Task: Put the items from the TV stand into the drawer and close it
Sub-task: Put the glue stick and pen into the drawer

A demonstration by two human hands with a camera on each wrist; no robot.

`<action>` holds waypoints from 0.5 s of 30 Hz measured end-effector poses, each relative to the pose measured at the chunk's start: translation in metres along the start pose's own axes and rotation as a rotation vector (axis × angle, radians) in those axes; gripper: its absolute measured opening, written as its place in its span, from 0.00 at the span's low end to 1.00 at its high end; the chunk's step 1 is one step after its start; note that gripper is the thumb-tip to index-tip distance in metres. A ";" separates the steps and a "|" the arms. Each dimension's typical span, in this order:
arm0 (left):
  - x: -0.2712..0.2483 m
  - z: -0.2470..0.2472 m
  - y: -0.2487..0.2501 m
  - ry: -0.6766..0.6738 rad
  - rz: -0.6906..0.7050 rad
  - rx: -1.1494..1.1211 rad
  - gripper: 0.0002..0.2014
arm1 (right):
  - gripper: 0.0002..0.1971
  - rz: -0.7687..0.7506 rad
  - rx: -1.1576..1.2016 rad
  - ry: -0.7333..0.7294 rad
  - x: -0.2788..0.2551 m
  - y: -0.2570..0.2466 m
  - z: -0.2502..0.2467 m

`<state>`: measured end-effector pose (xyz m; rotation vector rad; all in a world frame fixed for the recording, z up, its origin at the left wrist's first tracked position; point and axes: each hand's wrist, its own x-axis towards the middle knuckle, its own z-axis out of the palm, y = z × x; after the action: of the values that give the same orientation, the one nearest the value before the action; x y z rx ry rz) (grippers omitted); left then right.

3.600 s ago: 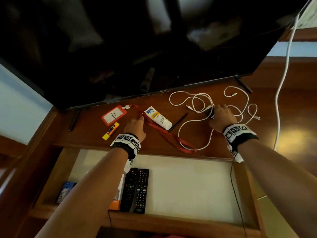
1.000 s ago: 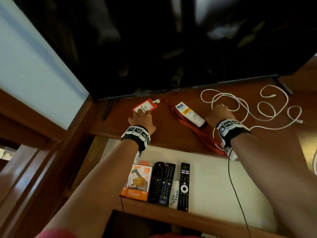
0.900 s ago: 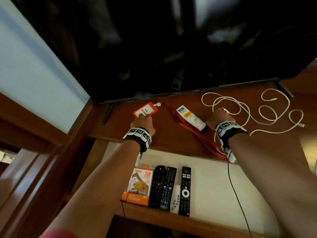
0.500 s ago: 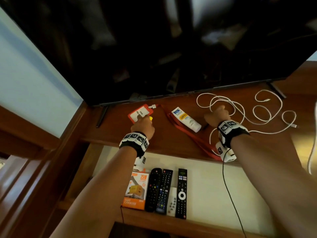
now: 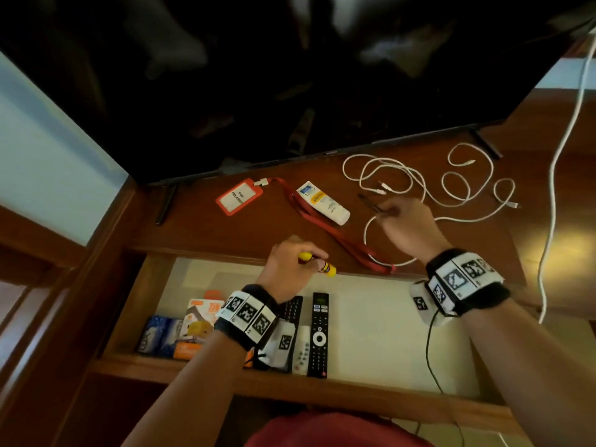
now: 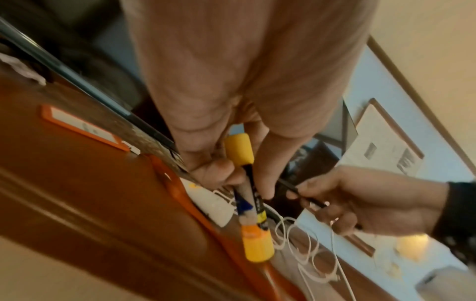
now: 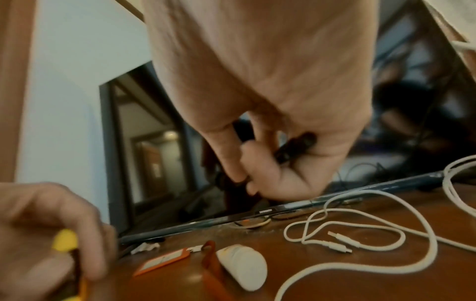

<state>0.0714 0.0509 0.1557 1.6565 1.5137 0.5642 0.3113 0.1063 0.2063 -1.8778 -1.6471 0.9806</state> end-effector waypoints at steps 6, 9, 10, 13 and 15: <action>0.000 0.056 -0.024 -0.290 -0.131 0.138 0.15 | 0.11 0.125 -0.213 -0.481 -0.050 0.059 0.052; 0.009 0.089 -0.031 -0.478 -0.191 0.267 0.12 | 0.13 0.268 -0.374 -0.645 -0.056 0.093 0.087; 0.012 0.098 -0.034 -0.535 -0.211 0.308 0.12 | 0.11 0.331 -0.358 -0.647 -0.054 0.104 0.096; 0.019 0.121 -0.039 -0.646 -0.220 0.403 0.12 | 0.11 0.424 -0.346 -0.636 -0.044 0.129 0.117; 0.024 0.129 -0.043 -0.700 -0.240 0.452 0.15 | 0.08 0.478 -0.297 -0.644 -0.041 0.137 0.128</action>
<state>0.1500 0.0388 0.0427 1.7033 1.3159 -0.4889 0.3025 0.0270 0.0323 -2.3876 -1.7837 1.7666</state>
